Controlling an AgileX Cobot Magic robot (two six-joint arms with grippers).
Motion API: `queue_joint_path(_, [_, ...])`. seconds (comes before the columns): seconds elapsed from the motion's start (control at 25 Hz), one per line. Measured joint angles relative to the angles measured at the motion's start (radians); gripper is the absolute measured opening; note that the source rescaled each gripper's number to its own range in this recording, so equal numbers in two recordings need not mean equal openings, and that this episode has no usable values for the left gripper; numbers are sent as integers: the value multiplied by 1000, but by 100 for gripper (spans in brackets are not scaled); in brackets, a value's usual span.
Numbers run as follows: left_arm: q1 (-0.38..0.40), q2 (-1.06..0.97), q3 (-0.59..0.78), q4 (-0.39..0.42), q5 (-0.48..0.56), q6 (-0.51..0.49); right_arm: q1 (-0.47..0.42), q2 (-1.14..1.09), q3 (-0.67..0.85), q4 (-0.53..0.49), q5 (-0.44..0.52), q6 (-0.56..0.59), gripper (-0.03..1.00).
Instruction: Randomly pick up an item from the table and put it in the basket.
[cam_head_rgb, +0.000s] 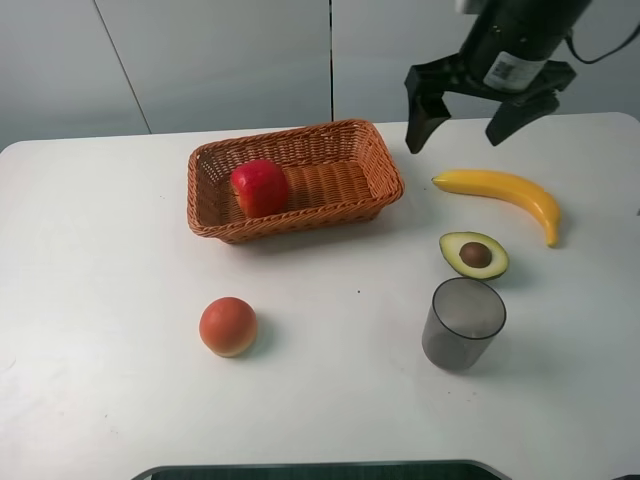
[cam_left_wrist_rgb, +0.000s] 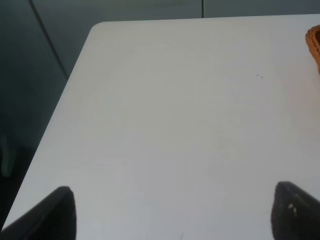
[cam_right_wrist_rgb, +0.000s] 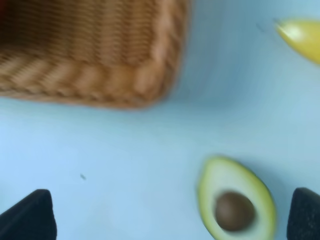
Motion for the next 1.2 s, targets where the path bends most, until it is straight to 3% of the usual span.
queue_joint_path(0.56, [0,0,0,0,0,0,-258,-473,380,15,-47,-6,97])
queue_joint_path(1.2, [0,0,0,0,0,2,-275,-1044,520,-66,93,-8,97])
